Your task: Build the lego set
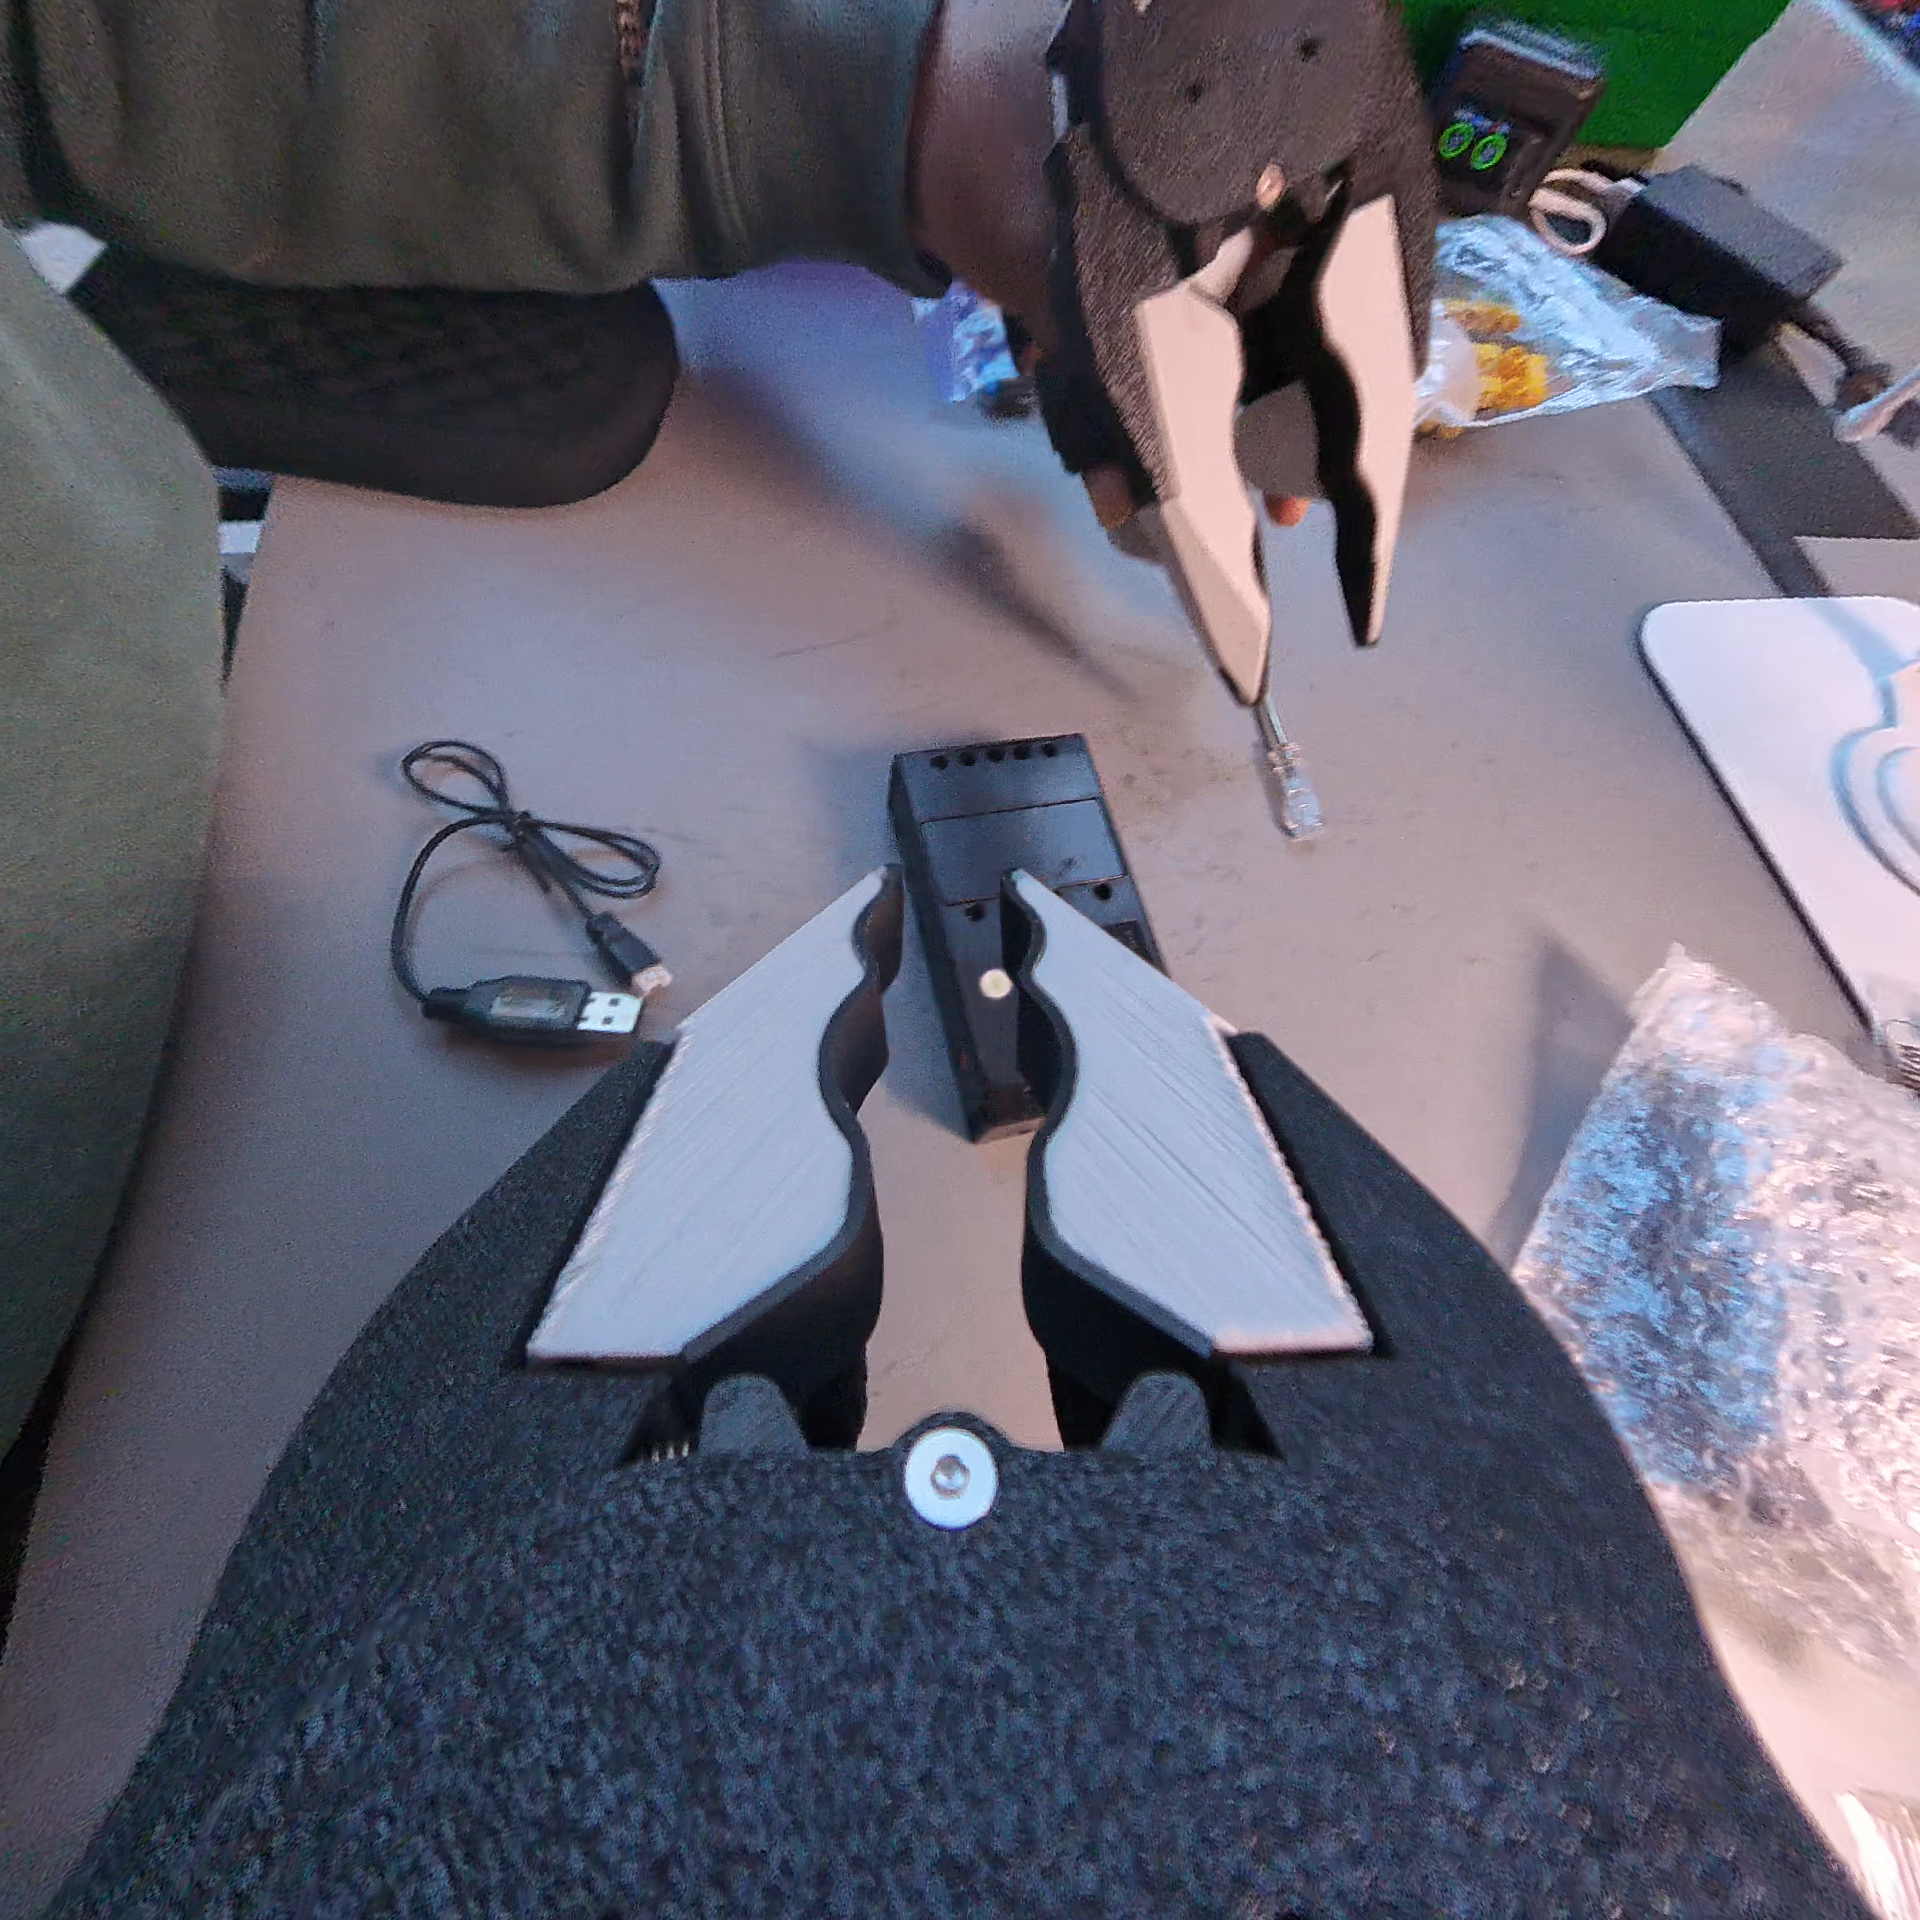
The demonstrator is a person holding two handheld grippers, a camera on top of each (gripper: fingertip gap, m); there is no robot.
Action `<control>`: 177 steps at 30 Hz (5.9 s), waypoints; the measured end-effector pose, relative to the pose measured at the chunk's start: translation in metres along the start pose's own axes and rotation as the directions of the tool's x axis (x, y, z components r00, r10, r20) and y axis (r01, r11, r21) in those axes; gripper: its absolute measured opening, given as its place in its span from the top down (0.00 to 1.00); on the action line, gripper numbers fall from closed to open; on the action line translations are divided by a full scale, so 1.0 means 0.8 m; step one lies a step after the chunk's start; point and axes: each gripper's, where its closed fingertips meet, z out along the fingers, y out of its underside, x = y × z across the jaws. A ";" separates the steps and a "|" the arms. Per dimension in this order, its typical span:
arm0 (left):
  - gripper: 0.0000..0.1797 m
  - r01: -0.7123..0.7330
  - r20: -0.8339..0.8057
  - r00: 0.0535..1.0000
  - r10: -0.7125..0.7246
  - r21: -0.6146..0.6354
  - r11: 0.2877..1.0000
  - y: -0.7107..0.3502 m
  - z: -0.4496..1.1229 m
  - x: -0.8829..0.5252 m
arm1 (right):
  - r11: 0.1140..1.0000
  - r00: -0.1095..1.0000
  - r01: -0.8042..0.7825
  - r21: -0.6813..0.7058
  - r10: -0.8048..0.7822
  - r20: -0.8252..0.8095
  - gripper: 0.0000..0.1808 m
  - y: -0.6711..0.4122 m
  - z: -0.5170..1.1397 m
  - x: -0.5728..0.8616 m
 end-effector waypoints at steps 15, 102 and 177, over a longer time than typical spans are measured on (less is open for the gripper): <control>0.96 0.233 -0.499 0.867 -0.008 0.391 0.890 -0.092 -0.050 0.088 | 0.979 0.980 0.185 0.081 -0.177 -0.095 0.90 -0.043 -0.002 0.063; 0.96 -0.033 -0.363 0.919 0.152 0.312 0.949 -0.073 -0.008 0.137 | 0.583 0.666 0.734 -0.349 -0.516 0.539 0.96 -0.011 0.016 0.038; 0.63 -0.046 -0.414 0.909 0.047 0.013 0.999 -0.007 0.000 0.129 | 0.728 0.994 0.096 -0.679 -0.037 0.101 0.99 -0.010 0.015 0.061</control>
